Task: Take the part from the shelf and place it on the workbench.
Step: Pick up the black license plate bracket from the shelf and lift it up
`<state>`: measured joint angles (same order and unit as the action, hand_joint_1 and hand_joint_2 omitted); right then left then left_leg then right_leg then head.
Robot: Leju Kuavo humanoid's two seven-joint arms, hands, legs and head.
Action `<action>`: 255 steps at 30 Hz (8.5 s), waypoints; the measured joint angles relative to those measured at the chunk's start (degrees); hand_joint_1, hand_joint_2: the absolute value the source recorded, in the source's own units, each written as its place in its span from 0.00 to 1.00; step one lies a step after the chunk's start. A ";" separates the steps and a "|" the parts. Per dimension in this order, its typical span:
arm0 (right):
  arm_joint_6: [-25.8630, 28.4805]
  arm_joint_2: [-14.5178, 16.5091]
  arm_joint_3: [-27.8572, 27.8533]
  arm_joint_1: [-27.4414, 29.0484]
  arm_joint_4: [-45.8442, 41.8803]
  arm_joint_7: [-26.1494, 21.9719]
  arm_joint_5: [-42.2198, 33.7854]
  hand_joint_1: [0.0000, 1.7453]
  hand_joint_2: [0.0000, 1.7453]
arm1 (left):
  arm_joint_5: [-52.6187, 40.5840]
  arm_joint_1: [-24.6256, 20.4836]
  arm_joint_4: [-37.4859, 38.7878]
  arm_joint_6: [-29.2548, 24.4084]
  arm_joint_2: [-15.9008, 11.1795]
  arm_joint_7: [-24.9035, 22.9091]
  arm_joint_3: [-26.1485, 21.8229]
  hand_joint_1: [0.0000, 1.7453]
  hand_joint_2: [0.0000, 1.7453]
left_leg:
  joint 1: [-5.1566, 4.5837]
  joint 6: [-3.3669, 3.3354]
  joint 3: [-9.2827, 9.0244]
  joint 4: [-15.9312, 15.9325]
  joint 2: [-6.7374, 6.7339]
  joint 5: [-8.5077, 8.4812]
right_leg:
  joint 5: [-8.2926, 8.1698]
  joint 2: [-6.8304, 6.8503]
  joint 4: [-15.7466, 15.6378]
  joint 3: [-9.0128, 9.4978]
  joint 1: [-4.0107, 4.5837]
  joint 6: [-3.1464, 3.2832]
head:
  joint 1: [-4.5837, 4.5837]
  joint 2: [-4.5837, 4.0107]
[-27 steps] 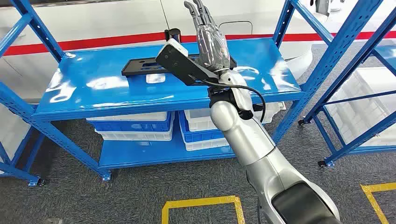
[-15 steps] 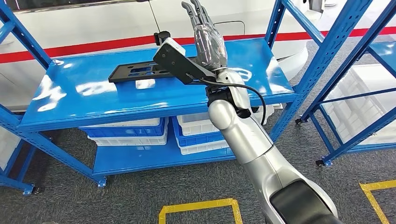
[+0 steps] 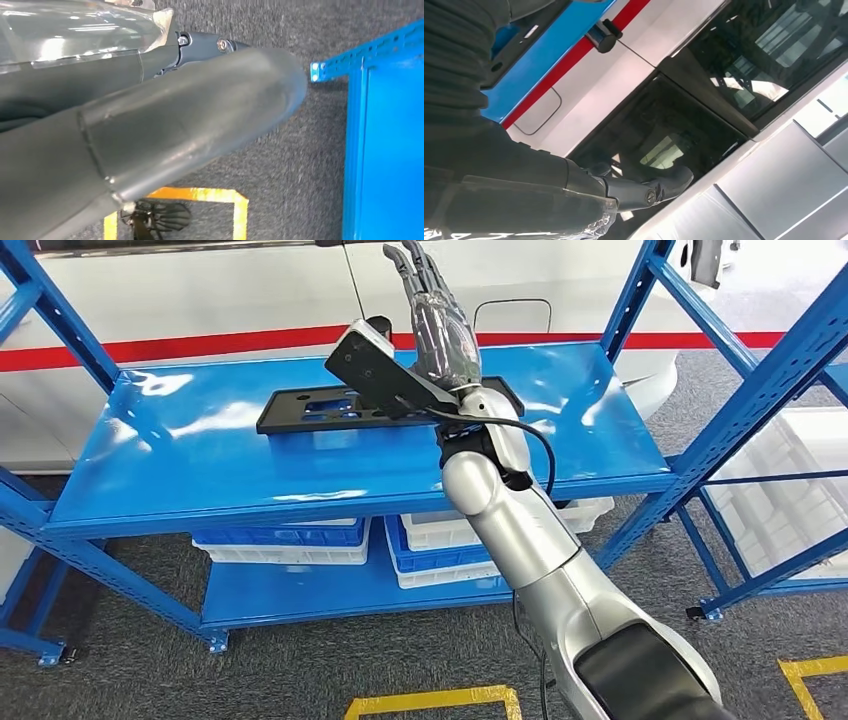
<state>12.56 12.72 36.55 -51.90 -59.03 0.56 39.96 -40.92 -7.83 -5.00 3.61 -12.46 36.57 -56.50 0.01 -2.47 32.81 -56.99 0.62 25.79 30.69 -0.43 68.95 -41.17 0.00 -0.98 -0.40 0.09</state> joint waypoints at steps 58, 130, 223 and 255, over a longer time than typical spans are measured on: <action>-8.19 2.55 16.70 5.72 2.71 1.28 5.11 0.00 1.00 | -15.41 2.41 -0.88 -20.86 12.76 -39.04 -7.01 0.00 0.00 | 0.79 2.23 3.78 0.56 -0.12 -4.01 | -1.44 -0.31 -14.03 12.77 -0.33 0.13 | -0.42 0.00; 7.30 4.43 8.98 6.56 33.55 9.84 31.94 0.97 1.00 | -19.62 4.21 -0.88 -19.29 12.99 -33.88 -13.47 0.00 0.00 | 0.79 2.22 3.65 0.56 -0.10 -4.01 | -1.45 -0.27 -14.04 12.87 -0.35 0.12 | -0.41 0.00; 6.37 1.06 2.03 6.73 32.60 17.11 49.32 1.00 1.00 | -22.34 5.03 -0.88 -21.68 12.61 -33.82 -16.82 0.00 0.00 | 0.78 2.27 3.46 0.56 -0.09 -3.97 | -1.45 -0.27 -14.04 13.07 -0.34 0.12 | -0.41 0.00; 22.16 -5.86 12.28 4.12 28.26 24.39 49.32 1.00 1.00 | -22.59 5.60 -0.88 -25.85 13.96 -32.08 -18.99 0.00 0.00 | 0.77 2.27 3.48 0.55 -0.11 -3.97 | -1.46 -0.27 -14.04 13.06 -0.34 0.10 | -0.42 0.00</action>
<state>34.72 6.86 48.83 -47.78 -30.77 24.95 89.29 -63.51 -2.23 -5.88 -22.24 1.50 4.49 -75.48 0.78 -0.19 36.28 -56.44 0.51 21.82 29.23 -0.70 54.91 -28.11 -0.34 -0.88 -0.82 0.09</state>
